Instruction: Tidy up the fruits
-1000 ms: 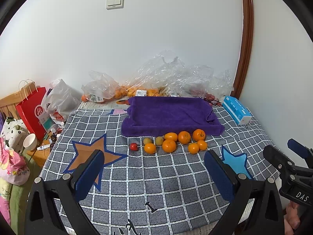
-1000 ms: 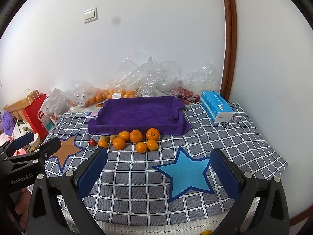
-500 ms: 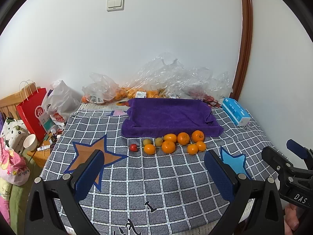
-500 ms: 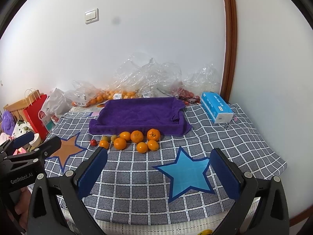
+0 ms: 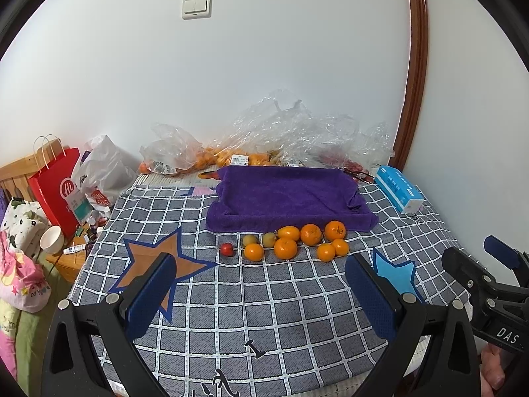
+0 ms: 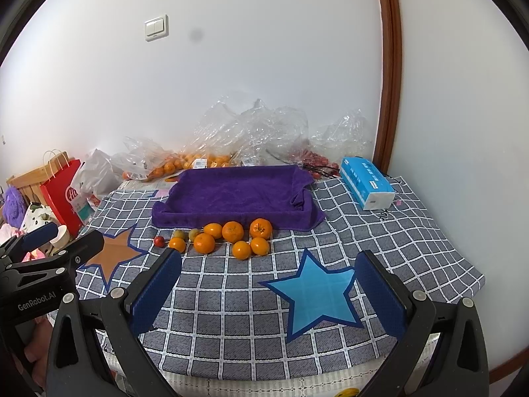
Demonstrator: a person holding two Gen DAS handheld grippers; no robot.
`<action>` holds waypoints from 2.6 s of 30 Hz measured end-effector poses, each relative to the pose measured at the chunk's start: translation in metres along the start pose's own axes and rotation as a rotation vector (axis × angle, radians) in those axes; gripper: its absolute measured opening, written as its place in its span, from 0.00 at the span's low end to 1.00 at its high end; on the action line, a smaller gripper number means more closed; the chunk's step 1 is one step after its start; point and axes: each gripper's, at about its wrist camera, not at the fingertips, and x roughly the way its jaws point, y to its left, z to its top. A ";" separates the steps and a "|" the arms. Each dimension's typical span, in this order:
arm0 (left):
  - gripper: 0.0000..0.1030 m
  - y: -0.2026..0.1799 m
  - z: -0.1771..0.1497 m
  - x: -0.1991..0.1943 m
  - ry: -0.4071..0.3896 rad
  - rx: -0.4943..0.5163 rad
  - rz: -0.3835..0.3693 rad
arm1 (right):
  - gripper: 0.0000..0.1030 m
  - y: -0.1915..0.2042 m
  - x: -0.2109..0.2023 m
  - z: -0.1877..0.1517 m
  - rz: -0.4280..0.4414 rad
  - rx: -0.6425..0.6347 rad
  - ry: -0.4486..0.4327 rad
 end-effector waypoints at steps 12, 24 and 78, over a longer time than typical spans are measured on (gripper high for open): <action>1.00 0.004 0.002 0.004 0.010 -0.006 -0.003 | 1.00 0.007 0.007 0.002 -0.007 -0.013 0.013; 0.98 0.018 0.007 0.036 0.055 -0.022 -0.015 | 1.00 0.016 0.038 0.007 -0.034 -0.075 0.045; 0.83 0.093 0.001 0.209 0.295 -0.140 0.006 | 0.56 -0.010 0.263 -0.012 0.084 0.041 0.335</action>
